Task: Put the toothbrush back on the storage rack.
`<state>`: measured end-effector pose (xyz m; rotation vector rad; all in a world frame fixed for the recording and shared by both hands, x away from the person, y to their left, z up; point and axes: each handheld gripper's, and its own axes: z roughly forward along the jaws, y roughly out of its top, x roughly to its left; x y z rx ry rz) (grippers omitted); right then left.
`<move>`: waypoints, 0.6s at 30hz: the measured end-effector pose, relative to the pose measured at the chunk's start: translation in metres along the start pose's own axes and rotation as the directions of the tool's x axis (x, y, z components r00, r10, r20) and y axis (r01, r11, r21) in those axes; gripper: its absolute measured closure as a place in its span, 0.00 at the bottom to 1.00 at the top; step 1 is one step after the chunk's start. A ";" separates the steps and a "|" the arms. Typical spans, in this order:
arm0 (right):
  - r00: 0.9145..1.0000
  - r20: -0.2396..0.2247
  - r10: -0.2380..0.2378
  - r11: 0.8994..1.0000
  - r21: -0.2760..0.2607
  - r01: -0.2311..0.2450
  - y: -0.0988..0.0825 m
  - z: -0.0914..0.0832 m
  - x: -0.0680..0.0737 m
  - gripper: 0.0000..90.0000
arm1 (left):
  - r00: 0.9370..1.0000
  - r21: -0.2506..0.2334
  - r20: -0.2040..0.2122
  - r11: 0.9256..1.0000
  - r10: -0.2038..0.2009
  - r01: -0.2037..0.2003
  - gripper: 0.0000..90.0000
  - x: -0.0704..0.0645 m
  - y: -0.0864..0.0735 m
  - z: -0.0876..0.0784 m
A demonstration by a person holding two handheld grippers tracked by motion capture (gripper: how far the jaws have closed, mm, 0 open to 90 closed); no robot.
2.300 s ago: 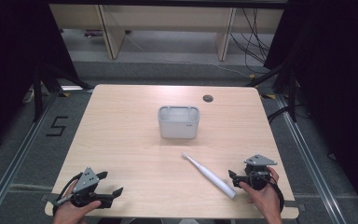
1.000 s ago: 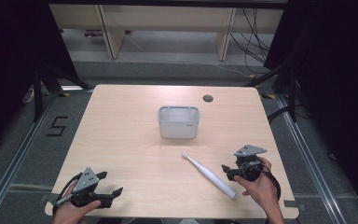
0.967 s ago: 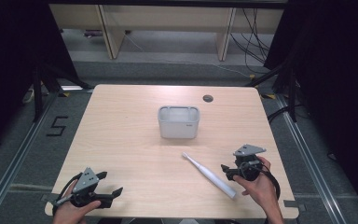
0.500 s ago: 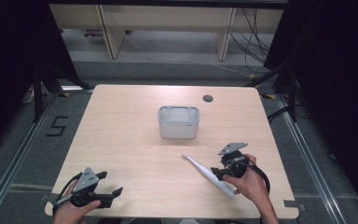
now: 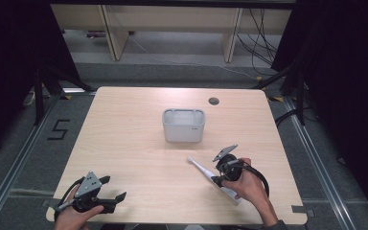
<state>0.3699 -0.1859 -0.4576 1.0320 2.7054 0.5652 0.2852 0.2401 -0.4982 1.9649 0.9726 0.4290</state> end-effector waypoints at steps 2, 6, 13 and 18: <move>1.000 -0.004 -0.006 1.000 0.006 0.006 0.001 0.001 0.000 0.58 | 1.000 -0.001 0.006 1.000 0.000 0.000 0.16 0.000 0.000 0.000; 1.000 -0.009 -0.022 0.999 0.037 0.022 0.005 0.006 0.000 0.61 | 1.000 -0.008 0.000 1.000 0.000 0.000 0.16 0.000 0.000 0.001; 0.999 -0.022 -0.047 0.994 0.094 0.048 0.011 0.011 0.001 0.65 | 1.000 -0.008 0.001 1.000 0.005 -0.005 0.16 0.001 0.000 0.001; 0.997 -0.037 -0.070 0.986 0.147 0.075 0.018 0.017 0.002 0.67 | 1.000 0.001 0.005 1.000 0.006 -0.006 0.16 0.001 0.000 0.000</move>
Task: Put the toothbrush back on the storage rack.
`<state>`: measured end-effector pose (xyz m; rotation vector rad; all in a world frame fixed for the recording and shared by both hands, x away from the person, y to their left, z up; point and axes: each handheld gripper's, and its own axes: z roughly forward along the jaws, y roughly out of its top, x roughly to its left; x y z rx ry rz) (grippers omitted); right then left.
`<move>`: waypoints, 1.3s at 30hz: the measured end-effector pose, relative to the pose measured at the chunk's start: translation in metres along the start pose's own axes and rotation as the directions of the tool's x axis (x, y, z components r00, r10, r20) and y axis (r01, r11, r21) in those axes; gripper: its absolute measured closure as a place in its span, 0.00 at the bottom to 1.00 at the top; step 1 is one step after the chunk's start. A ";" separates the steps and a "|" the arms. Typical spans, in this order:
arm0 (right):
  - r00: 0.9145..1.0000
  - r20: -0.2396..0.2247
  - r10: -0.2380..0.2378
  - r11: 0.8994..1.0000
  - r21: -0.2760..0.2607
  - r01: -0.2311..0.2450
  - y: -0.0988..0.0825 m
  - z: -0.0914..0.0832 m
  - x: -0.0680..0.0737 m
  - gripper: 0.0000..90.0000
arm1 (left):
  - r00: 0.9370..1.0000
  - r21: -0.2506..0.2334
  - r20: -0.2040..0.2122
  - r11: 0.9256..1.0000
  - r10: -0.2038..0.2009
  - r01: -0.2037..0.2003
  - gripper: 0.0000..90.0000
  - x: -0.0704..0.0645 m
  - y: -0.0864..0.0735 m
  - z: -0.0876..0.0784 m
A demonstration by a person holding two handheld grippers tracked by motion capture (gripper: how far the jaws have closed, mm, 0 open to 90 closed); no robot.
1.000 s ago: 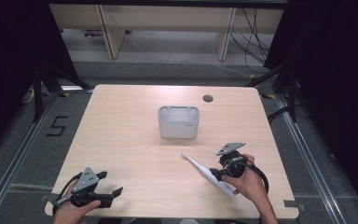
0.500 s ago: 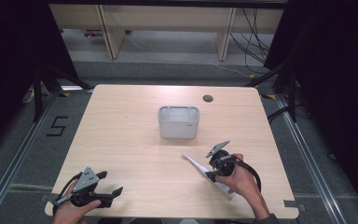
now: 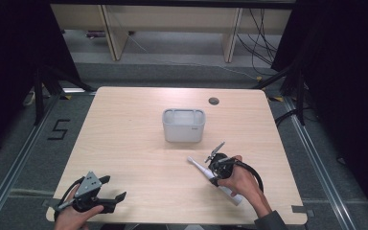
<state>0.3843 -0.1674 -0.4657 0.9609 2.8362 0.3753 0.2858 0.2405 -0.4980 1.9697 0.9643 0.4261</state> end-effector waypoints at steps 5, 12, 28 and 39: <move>1.000 -0.005 0.014 0.999 0.037 -0.014 0.004 0.004 0.000 0.69 | 1.000 0.000 0.001 1.000 0.001 -0.001 0.16 0.000 0.000 0.000; 0.999 -0.006 -0.034 0.995 0.089 0.035 0.009 0.007 -0.005 0.72 | 1.000 0.000 0.002 1.000 0.001 -0.001 0.17 0.000 0.000 0.000; 0.998 -0.025 -0.050 0.982 0.180 0.054 0.020 0.013 -0.002 0.73 | 1.000 0.000 0.003 1.000 0.003 -0.003 0.16 0.000 0.000 -0.001; 0.997 -0.046 -0.059 0.976 0.208 0.068 0.023 0.017 -0.003 0.74 | 1.000 -0.004 -0.001 1.000 0.000 0.000 0.16 0.000 0.000 -0.001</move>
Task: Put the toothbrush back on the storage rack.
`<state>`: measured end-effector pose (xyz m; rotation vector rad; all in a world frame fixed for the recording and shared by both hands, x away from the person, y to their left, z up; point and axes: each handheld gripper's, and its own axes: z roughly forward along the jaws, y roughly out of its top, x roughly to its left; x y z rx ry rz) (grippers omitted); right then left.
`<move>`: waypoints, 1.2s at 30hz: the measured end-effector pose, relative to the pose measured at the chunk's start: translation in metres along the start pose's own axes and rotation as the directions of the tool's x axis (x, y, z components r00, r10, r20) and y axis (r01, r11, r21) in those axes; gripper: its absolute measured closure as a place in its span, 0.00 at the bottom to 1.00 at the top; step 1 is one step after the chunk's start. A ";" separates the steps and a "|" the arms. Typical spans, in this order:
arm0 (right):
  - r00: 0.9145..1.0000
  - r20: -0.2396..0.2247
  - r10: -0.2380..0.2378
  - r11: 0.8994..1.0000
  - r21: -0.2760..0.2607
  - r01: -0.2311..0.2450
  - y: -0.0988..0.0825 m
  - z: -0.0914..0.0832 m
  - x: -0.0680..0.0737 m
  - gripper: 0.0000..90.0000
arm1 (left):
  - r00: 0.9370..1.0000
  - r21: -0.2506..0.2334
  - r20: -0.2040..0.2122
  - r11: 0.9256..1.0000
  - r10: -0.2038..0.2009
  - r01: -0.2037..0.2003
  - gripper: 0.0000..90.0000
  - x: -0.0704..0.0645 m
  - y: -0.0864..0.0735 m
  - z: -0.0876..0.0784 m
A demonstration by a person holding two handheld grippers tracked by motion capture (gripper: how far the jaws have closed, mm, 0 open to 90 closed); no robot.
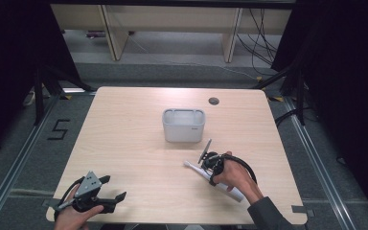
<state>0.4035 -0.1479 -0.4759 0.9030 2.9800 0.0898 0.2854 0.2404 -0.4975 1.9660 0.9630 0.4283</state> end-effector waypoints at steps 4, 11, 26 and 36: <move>1.000 0.007 0.010 1.000 0.021 -0.010 0.002 -0.001 0.001 0.74 | 1.000 0.001 0.001 1.000 0.002 -0.002 0.16 0.000 0.000 0.000; 1.000 0.007 -0.007 0.999 0.031 0.007 0.003 0.000 -0.001 0.74 | 1.000 -0.005 0.002 1.000 -0.006 0.007 0.17 0.000 0.000 0.000; 0.999 -0.009 0.031 0.981 -0.189 -0.033 -0.018 -0.037 -0.002 0.74 | 1.000 0.004 0.003 1.000 0.001 -0.001 0.17 0.001 0.000 0.000; 0.997 -0.035 0.064 0.915 -0.397 -0.073 -0.037 -0.066 -0.010 0.74 | 1.000 0.004 0.000 1.000 0.000 0.000 0.17 0.001 0.000 0.000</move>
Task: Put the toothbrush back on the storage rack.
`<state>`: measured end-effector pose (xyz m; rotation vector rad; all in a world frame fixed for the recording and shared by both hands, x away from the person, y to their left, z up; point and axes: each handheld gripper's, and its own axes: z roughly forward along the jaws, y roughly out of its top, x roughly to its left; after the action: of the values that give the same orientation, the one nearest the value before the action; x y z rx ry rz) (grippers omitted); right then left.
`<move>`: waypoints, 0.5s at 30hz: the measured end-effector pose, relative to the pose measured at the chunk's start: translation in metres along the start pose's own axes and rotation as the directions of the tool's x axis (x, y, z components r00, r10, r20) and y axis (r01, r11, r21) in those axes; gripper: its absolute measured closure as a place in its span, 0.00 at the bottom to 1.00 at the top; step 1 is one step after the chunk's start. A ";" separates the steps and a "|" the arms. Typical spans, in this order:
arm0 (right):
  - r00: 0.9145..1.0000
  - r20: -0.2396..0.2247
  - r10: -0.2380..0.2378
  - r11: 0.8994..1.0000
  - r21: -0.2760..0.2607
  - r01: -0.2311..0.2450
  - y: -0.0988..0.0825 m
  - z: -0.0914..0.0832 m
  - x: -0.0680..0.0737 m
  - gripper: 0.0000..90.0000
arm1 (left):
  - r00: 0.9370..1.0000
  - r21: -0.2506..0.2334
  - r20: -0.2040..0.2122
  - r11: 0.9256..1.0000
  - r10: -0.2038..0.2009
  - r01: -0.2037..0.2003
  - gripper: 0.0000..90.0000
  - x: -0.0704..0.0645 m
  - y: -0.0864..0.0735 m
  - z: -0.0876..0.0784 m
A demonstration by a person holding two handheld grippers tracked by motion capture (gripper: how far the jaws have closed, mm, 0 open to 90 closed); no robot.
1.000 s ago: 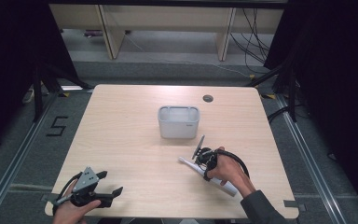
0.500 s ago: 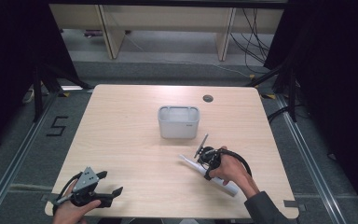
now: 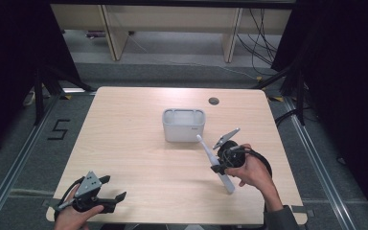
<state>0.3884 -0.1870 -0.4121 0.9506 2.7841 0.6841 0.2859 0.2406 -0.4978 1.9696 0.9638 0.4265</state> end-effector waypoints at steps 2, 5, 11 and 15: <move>1.000 0.000 0.015 0.999 -0.041 -0.015 0.000 -0.006 -0.001 0.74 | 1.000 -0.001 0.000 1.000 0.000 0.000 0.16 0.000 0.000 0.000; 1.000 -0.004 0.018 0.993 -0.115 -0.019 0.001 -0.013 -0.001 0.74 | 1.000 -0.008 -0.007 1.000 -0.002 0.002 0.16 -0.001 0.000 0.001; 0.999 0.033 0.012 0.966 -0.259 -0.003 0.000 -0.018 -0.007 0.74 | 1.000 -0.004 -0.001 1.000 -0.003 0.003 0.17 0.000 0.000 0.000; 0.999 0.033 0.024 0.955 -0.295 -0.013 0.000 -0.020 -0.008 0.74 | 1.000 0.000 0.000 1.000 -0.003 0.003 0.16 0.000 0.000 0.000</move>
<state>0.3897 -0.1988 -0.3946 0.9176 2.5457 1.0382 0.2859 0.2407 -0.4977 1.9676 0.9668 0.4250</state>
